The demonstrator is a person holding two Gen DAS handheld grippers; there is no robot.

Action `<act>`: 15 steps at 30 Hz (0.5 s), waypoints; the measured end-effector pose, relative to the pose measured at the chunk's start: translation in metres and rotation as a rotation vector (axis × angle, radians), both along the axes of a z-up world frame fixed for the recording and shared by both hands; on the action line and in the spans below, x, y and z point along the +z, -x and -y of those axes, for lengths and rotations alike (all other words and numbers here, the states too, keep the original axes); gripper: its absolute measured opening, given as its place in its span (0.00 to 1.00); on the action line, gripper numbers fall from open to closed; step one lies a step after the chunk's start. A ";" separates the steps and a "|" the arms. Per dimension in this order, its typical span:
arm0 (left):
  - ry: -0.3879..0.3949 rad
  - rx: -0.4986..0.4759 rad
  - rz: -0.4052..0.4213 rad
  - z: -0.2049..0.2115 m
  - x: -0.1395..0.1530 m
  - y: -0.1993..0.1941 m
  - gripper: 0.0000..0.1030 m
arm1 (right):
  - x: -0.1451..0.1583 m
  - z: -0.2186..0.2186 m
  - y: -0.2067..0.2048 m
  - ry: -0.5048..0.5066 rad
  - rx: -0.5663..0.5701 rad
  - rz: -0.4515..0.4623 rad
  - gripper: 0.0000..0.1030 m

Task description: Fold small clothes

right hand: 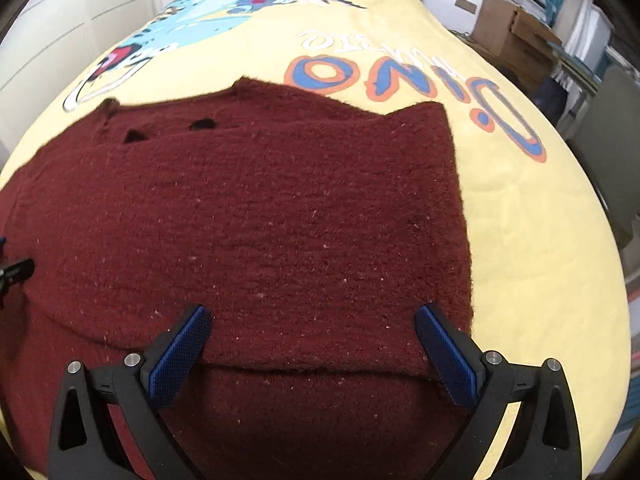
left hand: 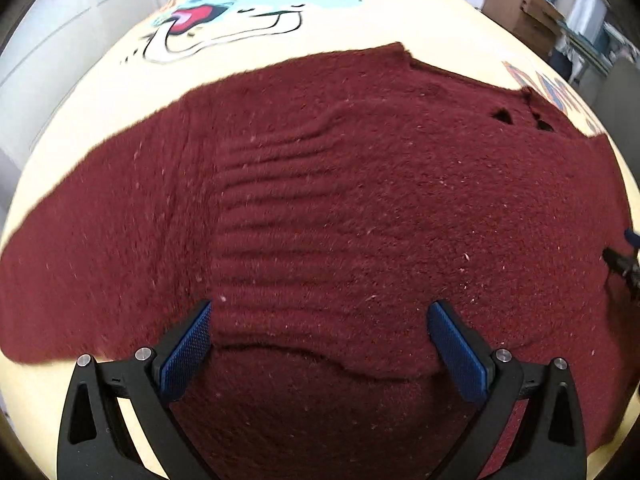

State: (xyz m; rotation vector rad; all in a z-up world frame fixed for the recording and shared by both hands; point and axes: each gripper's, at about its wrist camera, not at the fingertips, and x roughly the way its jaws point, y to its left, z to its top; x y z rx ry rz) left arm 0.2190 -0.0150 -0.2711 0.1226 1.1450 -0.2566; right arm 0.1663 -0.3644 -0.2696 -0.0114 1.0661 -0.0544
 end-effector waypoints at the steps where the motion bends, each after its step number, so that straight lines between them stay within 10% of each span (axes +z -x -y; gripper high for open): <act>1: 0.003 0.005 0.000 0.000 0.000 0.001 0.99 | -0.003 0.000 -0.001 0.000 -0.003 -0.002 0.99; 15: 0.052 0.023 -0.087 -0.017 0.006 -0.013 0.99 | 0.006 -0.007 0.005 0.017 -0.025 -0.010 0.99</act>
